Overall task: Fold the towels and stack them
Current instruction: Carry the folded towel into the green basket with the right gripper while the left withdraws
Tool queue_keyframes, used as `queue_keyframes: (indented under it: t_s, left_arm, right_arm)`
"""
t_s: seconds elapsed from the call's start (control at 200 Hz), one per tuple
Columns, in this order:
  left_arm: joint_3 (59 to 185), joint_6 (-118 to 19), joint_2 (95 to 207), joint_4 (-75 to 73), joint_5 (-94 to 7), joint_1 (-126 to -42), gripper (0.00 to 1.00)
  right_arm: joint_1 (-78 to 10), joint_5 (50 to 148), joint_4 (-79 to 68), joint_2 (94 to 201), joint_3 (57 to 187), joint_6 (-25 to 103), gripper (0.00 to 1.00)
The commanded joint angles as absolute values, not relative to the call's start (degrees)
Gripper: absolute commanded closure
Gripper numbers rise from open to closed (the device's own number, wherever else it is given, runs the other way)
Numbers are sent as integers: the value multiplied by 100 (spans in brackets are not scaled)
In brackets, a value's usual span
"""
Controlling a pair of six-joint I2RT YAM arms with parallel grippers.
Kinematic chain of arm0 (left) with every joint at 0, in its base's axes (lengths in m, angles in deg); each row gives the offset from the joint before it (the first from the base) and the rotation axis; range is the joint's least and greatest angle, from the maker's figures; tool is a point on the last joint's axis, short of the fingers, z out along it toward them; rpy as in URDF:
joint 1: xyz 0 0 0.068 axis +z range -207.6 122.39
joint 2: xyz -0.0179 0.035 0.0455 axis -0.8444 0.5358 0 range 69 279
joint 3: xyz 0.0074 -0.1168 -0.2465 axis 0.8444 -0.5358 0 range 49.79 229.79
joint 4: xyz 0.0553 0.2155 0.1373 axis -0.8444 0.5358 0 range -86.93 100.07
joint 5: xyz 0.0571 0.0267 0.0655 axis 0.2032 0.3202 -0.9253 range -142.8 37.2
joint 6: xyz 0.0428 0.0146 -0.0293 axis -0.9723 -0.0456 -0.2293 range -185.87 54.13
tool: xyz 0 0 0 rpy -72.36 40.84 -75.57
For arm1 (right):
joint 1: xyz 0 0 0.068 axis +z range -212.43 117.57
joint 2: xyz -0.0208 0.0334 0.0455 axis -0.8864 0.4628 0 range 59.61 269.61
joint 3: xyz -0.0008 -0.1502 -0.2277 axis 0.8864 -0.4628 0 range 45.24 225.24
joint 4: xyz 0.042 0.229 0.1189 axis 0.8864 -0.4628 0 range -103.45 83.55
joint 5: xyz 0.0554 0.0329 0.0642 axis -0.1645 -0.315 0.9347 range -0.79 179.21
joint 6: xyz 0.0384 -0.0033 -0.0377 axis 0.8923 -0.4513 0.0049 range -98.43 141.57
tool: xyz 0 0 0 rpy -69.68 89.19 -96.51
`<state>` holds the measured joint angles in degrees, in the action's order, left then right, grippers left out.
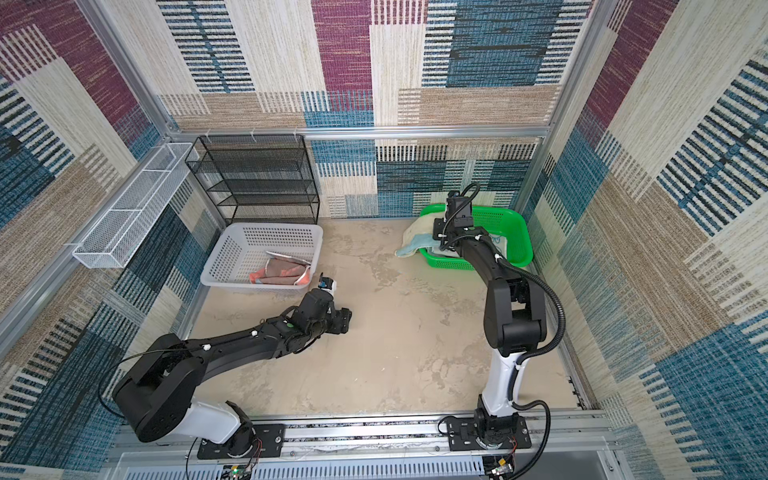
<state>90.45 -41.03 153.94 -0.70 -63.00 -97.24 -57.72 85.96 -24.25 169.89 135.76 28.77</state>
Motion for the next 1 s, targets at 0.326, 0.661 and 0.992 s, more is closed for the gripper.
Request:
queue_keyframes:
  t_s: [0.326,0.661,0.992]
  left_arm:
    - [9066,-4221,15155,112,-6340,-9724,20]
    - [9101,-4273,15022,254,-6398,-9724,20]
    - [9273,-4284,14885,568,-6541,-9718,18]
  right_arm:
    - [-6675,8013,-2401,17254,13592,2532,100]
    - [-6779,7629,-2587,17668,13926,2386,69]
    - [-6770,7792,-2140,17103,13343,2386,9]
